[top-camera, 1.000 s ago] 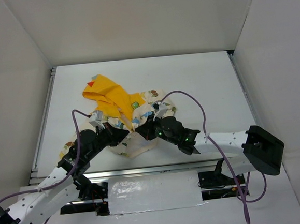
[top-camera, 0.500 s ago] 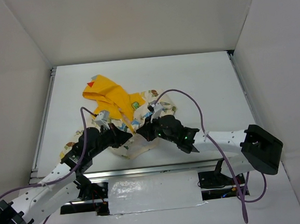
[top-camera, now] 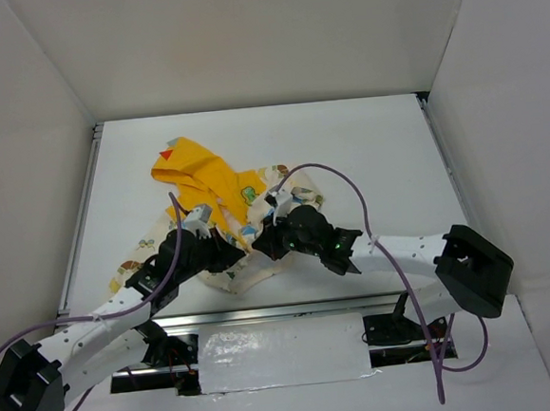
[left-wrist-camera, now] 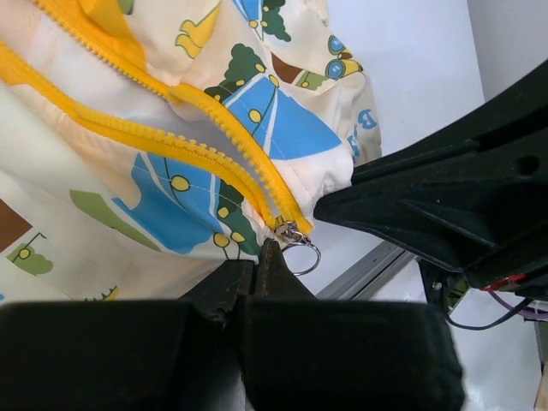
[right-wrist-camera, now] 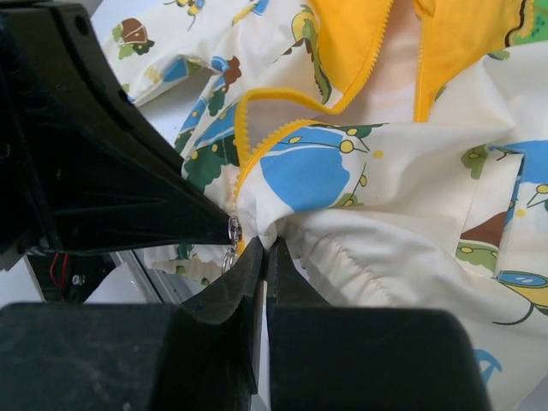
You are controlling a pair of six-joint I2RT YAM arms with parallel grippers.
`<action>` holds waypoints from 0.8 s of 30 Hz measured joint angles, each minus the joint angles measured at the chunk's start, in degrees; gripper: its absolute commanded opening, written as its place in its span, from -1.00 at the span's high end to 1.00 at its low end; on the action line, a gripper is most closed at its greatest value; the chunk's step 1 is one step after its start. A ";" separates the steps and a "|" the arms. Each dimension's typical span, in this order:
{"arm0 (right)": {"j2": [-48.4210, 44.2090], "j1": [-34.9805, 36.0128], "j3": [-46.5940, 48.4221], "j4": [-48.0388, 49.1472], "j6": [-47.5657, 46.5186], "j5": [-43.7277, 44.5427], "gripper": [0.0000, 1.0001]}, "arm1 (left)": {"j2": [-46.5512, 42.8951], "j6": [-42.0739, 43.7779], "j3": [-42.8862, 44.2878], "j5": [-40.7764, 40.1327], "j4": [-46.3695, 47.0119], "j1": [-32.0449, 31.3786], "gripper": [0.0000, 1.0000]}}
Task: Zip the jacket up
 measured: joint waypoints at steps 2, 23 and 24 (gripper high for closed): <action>1.57 0.00 0.70 -0.76 1.20 0.48 1.00 | -0.02 0.09 -0.92 0.00 0.59 0.09 1.00; 4.48 0.00 4.68 -7.89 7.08 0.37 -0.02 | 6.88 1.03 -4.50 5.79 8.46 0.04 1.00; 3.93 -0.02 4.83 -8.41 7.30 0.35 -0.04 | 6.99 1.03 -4.50 5.90 8.46 0.04 1.00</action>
